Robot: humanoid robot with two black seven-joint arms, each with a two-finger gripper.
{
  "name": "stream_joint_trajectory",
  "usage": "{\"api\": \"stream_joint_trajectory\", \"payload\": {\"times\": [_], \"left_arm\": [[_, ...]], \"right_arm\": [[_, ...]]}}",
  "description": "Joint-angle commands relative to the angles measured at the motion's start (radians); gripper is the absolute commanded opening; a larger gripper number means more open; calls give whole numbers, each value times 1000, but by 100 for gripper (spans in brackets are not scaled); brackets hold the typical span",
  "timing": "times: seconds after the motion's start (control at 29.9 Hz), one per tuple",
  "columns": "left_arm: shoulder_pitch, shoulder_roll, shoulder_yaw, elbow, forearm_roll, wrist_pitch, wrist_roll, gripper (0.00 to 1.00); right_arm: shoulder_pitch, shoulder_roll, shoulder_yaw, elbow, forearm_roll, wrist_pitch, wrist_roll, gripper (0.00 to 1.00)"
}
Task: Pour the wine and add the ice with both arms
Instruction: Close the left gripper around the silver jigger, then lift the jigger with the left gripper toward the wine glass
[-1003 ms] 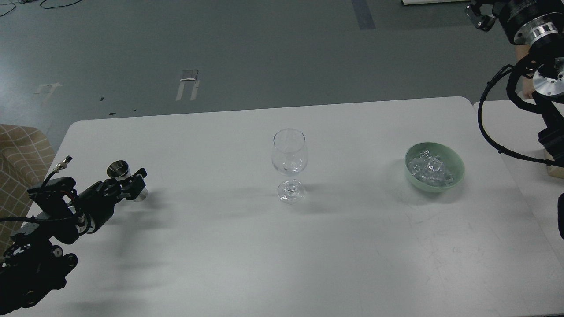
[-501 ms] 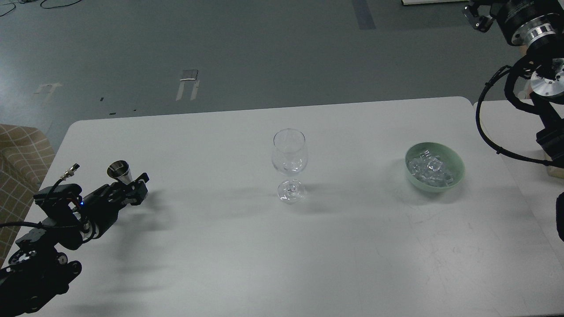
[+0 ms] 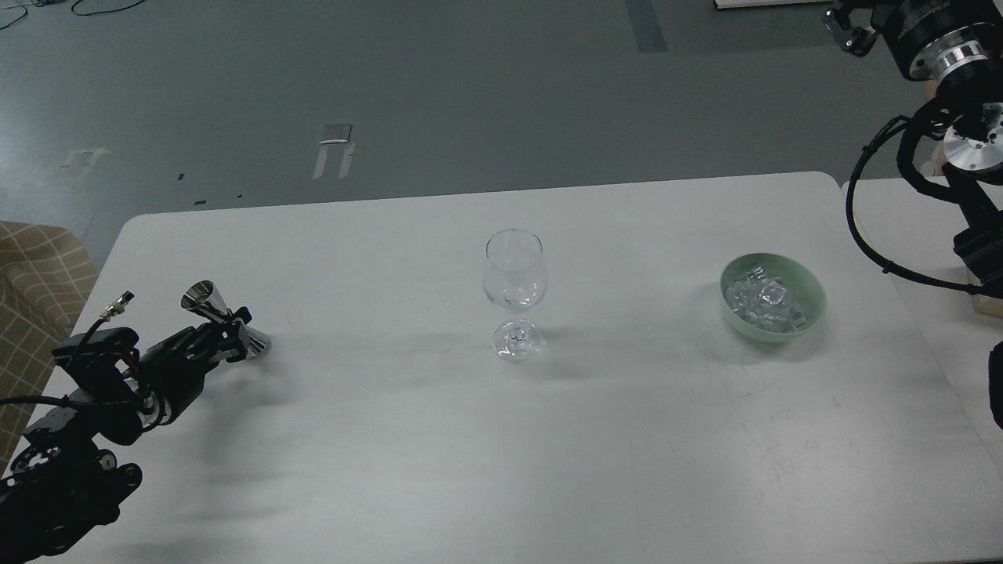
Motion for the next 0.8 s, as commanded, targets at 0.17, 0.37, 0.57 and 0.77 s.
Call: {"api": "stream_joint_trajectory", "payload": {"times": [0.17,0.37,0.57,0.77], "left_arm": [[-1,1,0,0,1,43,0,18],[-12,3,0,0,1,84,3,11],[-44,9,0,0,4,88,3,11],[-56,17,1,-14,20,115,3,11]], "right_arm": [[0,0,0,0,0,0,0,100],[0,-2,0,1,0,0,0,100],[2,-2,0,1,0,0,0,100],[2,-5,1,1,0,0,0,100]]}}
